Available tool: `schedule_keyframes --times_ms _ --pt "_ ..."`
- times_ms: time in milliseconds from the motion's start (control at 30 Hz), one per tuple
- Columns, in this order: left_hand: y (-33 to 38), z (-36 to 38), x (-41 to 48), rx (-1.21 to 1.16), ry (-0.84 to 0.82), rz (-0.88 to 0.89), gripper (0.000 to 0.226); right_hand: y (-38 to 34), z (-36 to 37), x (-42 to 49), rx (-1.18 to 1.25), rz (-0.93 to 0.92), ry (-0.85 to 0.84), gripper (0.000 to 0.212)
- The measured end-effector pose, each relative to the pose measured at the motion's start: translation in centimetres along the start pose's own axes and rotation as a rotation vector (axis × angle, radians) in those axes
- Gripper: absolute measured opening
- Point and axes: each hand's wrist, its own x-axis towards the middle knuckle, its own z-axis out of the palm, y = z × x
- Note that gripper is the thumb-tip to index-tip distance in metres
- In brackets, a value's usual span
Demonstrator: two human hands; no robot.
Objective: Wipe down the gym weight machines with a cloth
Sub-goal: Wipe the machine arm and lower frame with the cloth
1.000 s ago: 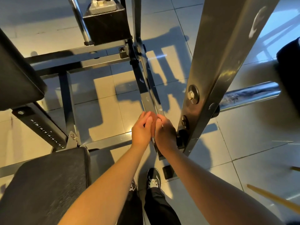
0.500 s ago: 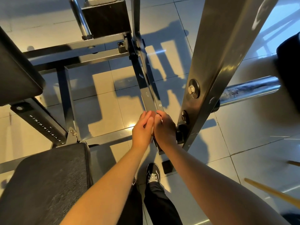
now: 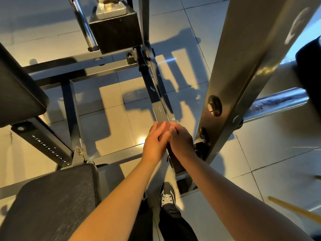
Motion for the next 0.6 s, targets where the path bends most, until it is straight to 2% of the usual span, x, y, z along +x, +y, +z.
schedule_keyframes --times_ms 67,133,267,333,400,467,533,600 --pt "0.7 -0.5 3.5 0.023 0.052 -0.070 0.045 -0.1 1.2 2.2 0.022 -0.054 -0.005 0.021" --pt "0.8 -1.2 7.2 0.027 0.082 -0.093 0.043 -0.4 2.3 3.9 -0.011 -0.034 -0.015 0.023" --pt "0.3 -2.0 11.3 -0.023 0.122 -0.098 0.041 -0.2 3.5 5.2 -0.094 -0.038 0.147 0.026" --pt "0.4 -1.9 9.7 -0.138 0.100 -0.025 0.033 0.4 3.5 4.9 -0.080 -0.047 0.189 0.022" --pt "0.5 -1.6 6.9 -0.204 0.071 0.116 0.034 0.5 3.3 4.4 -0.023 -0.046 0.188 0.022" --pt "-0.5 -1.1 5.0 -0.154 0.055 0.237 0.028 0.4 3.2 4.1 0.027 -0.040 0.183 0.022" --pt "-1.2 -1.1 4.7 -0.121 0.042 0.272 0.023 0.5 3.6 4.2 0.018 -0.051 0.199 0.023" --pt "-0.7 -1.9 5.7 -0.196 0.009 0.260 0.018 0.7 4.1 4.6 -0.032 -0.107 0.189 0.025"
